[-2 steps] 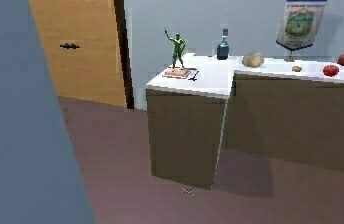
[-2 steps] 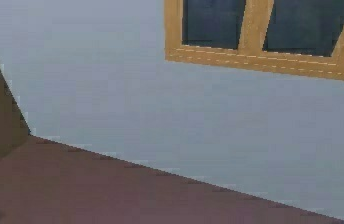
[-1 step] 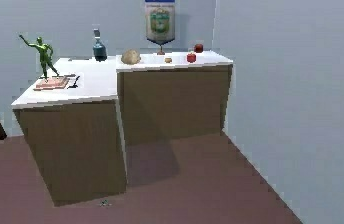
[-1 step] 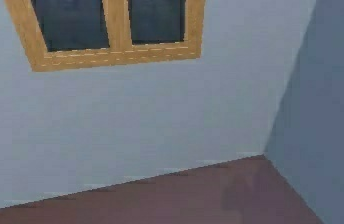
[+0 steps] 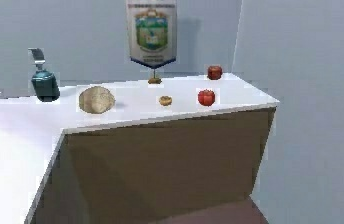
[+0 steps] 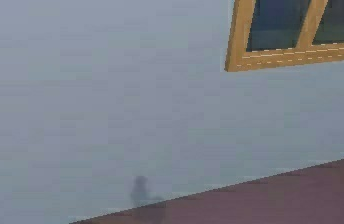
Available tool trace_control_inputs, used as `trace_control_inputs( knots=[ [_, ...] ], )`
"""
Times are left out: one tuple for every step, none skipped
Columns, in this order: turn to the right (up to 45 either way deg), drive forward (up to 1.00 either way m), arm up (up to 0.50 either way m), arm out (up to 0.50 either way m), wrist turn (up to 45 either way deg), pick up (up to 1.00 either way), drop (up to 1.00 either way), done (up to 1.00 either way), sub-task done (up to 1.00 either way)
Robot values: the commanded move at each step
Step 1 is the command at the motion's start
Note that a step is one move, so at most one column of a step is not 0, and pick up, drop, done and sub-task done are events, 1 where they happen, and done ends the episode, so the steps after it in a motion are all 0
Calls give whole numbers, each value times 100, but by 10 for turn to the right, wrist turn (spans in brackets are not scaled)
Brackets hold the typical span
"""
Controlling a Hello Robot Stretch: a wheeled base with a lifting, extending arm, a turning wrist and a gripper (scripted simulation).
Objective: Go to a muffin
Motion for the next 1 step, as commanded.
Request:
trace_control_inputs(
  knots=[
    [60,0,0,0,0,0,0,0,0]
  ],
)
